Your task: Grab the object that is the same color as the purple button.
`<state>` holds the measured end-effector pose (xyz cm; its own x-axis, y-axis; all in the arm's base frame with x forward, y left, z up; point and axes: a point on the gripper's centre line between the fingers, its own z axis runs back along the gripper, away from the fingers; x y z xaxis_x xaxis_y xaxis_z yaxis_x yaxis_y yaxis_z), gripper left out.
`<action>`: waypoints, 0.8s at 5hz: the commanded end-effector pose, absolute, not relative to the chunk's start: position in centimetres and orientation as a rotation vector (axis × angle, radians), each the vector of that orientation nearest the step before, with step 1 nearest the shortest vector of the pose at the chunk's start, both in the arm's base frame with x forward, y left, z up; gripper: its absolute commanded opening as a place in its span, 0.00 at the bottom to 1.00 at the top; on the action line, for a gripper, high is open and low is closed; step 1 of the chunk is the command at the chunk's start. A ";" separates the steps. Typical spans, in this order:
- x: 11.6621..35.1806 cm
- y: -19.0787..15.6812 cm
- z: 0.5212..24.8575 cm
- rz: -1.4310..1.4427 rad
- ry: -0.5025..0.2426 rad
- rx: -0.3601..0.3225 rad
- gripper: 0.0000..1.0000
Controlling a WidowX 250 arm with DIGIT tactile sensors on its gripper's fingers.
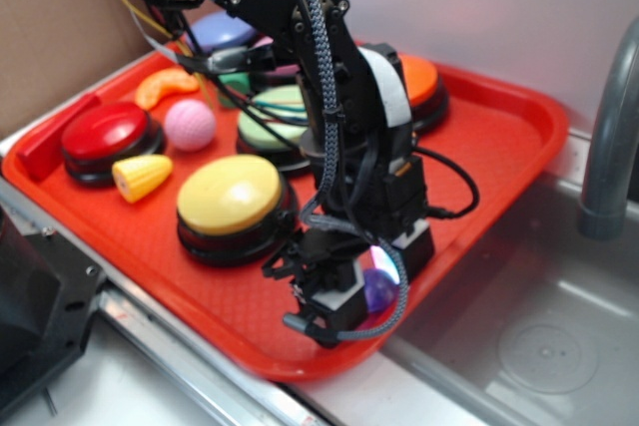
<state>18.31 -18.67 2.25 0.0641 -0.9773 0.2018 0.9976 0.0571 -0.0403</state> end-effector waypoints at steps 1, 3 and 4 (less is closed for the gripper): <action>17.8 -18.1 4.7 -1.404 -0.156 -0.155 0.00; 19.4 -13.9 11.4 -0.925 -0.143 -0.080 0.00; 19.6 -11.7 13.7 -0.677 -0.117 -0.045 0.00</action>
<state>20.59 -10.26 11.71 0.7701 -0.6352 0.0584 0.6371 0.7704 -0.0225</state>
